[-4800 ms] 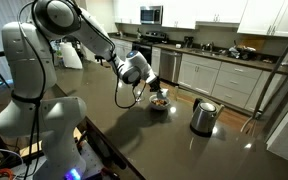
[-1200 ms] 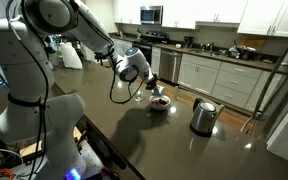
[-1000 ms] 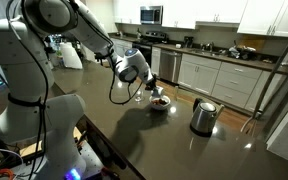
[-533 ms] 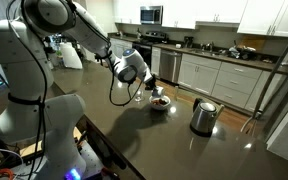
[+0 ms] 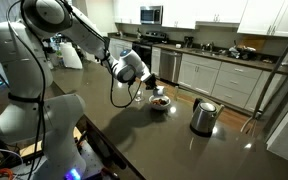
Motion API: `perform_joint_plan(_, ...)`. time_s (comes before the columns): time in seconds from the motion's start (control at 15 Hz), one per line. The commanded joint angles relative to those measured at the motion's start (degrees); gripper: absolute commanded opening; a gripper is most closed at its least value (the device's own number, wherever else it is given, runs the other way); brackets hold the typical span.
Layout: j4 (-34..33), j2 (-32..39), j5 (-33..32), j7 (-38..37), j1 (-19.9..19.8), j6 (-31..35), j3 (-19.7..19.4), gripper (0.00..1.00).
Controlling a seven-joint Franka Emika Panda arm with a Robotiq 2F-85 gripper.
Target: Pour the contents from the white cup into the white bowl
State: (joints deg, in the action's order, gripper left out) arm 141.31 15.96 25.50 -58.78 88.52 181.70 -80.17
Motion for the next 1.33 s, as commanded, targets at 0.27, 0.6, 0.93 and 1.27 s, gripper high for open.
perform_joint_plan(0.27,-1.19,4.53,1.09,-1.03,4.36,1.75,-4.86,0.04)
perform_joint_plan(0.6,-1.54,5.30,1.23,-0.85,8.11,2.26,-9.38,0.04)
perform_joint_plan(0.93,-1.76,6.40,1.23,-0.76,12.05,2.83,-13.58,0.04)
perform_joint_plan(1.27,-1.31,7.85,0.88,-0.85,13.19,2.83,-14.72,0.04)
